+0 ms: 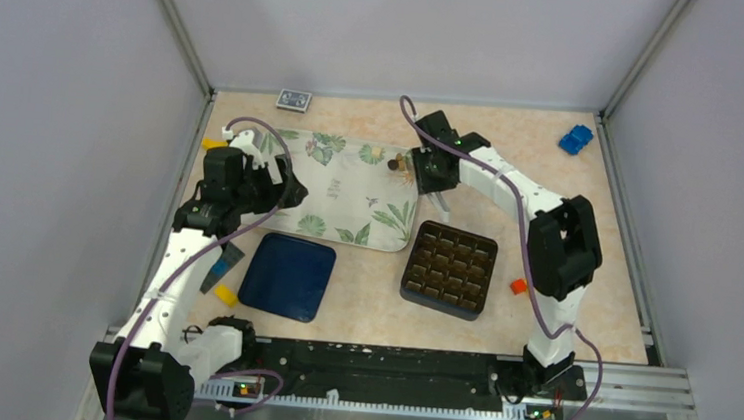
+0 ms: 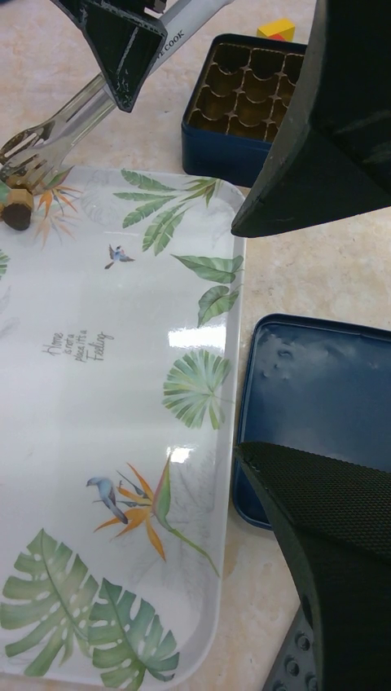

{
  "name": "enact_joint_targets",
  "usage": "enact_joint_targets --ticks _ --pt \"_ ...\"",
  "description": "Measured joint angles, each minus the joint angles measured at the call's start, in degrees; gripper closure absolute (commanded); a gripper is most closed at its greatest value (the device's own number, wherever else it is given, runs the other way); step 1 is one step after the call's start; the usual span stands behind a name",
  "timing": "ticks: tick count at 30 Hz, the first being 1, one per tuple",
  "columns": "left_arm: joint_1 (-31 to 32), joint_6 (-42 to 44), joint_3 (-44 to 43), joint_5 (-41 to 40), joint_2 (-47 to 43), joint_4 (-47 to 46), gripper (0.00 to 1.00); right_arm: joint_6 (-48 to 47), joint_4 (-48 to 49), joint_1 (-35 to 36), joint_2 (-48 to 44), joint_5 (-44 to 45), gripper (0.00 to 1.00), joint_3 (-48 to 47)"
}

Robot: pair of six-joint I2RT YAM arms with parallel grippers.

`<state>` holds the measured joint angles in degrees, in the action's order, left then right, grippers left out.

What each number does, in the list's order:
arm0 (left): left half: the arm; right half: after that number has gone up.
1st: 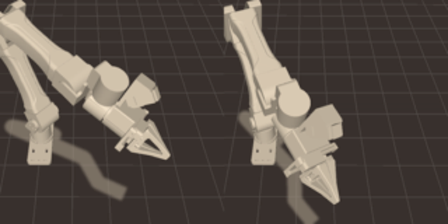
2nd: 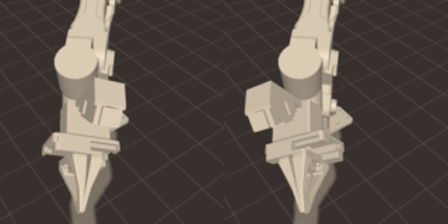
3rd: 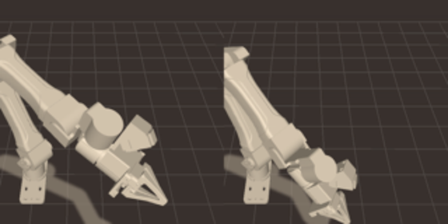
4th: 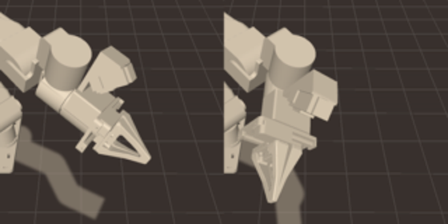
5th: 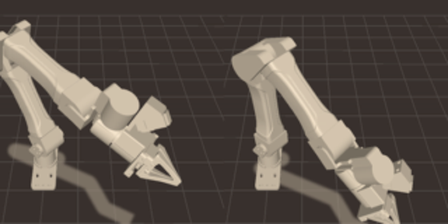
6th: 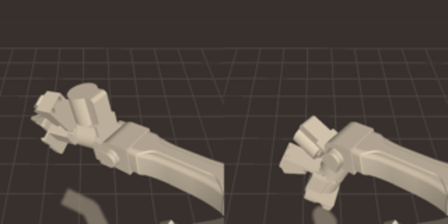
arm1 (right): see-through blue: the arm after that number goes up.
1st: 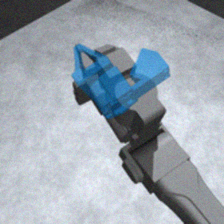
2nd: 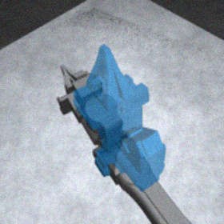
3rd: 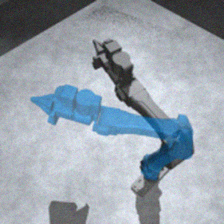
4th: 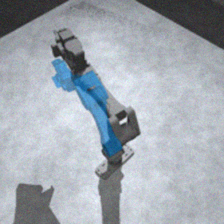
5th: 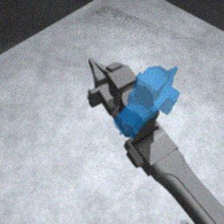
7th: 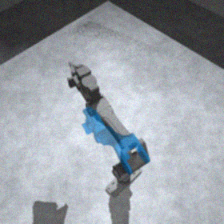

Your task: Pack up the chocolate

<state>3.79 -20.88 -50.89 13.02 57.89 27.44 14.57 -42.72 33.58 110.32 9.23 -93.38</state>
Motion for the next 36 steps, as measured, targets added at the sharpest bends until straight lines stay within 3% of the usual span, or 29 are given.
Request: enact_joint_targets --ticks 9,18,23,27,36 --pt "0.0 0.0 0.0 0.0 0.0 0.0 0.01 -0.5 -0.5 0.7 2.6 0.9 0.66 -1.9" --pt "0.0 0.0 0.0 -0.2 0.0 0.0 0.01 -0.9 -0.6 1.3 3.3 2.0 0.93 -2.3" --pt "0.0 0.0 0.2 -0.4 0.0 0.0 0.01 -0.9 -1.0 1.3 1.3 0.9 0.96 -2.2" --pt "0.0 0.0 0.5 -0.5 -0.4 0.0 0.01 -0.9 -0.7 1.3 -5.9 -1.2 0.97 0.4" --pt "0.0 0.5 0.5 -0.5 -0.8 0.0 0.01 -1.4 -4.2 2.2 -35.2 -9.8 0.96 17.2"
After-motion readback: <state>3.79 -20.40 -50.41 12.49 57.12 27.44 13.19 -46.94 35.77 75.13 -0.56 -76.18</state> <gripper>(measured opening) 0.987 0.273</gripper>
